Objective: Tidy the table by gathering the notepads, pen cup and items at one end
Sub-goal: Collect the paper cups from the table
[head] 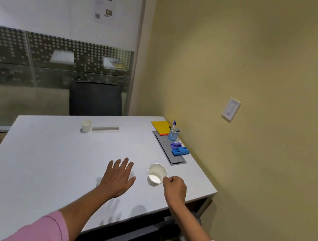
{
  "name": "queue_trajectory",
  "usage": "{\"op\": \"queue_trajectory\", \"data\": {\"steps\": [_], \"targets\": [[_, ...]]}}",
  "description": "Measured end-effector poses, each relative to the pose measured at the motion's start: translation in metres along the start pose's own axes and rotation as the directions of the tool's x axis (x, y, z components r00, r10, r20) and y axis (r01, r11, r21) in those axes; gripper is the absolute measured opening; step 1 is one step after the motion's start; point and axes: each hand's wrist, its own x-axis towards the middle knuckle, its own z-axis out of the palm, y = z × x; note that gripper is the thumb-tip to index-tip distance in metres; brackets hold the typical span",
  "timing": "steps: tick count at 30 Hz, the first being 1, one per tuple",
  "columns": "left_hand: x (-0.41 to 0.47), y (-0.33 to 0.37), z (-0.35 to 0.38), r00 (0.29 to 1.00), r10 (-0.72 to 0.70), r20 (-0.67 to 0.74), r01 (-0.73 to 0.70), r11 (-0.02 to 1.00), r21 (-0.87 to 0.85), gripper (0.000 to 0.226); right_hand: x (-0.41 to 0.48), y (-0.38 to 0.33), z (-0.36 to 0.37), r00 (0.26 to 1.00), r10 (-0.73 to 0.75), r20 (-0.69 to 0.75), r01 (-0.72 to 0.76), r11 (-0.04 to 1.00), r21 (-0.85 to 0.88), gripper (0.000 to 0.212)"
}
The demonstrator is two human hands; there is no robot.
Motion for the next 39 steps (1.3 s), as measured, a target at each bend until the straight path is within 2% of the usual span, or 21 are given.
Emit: {"op": "queue_trajectory", "data": {"steps": [10, 23, 31, 39], "targets": [[0.046, -0.006, 0.038, 0.984, -0.16, 0.08, 0.156, 0.986, 0.059, 0.063, 0.099, 0.025, 0.049, 0.99, 0.002, 0.138, 0.005, 0.998, -0.055, 0.039], [0.106, 0.011, 0.121, 0.911, -0.341, 0.231, 0.333, 0.94, 0.072, 0.07, 0.222, 0.071, 0.135, 0.922, 0.059, 0.384, -0.041, 0.998, -0.057, 0.027], [0.112, 0.011, 0.159, 0.852, -0.442, 0.28, 0.437, 0.896, 0.085, 0.07, 0.258, 0.088, 0.173, 0.894, 0.086, 0.439, -0.054, 0.995, -0.085, 0.032], [0.108, 0.003, 0.173, 0.844, -0.481, 0.238, 0.486, 0.873, 0.044, 0.063, 0.272, 0.096, 0.198, 0.881, 0.118, 0.458, -0.061, 0.988, -0.139, 0.035]]}}
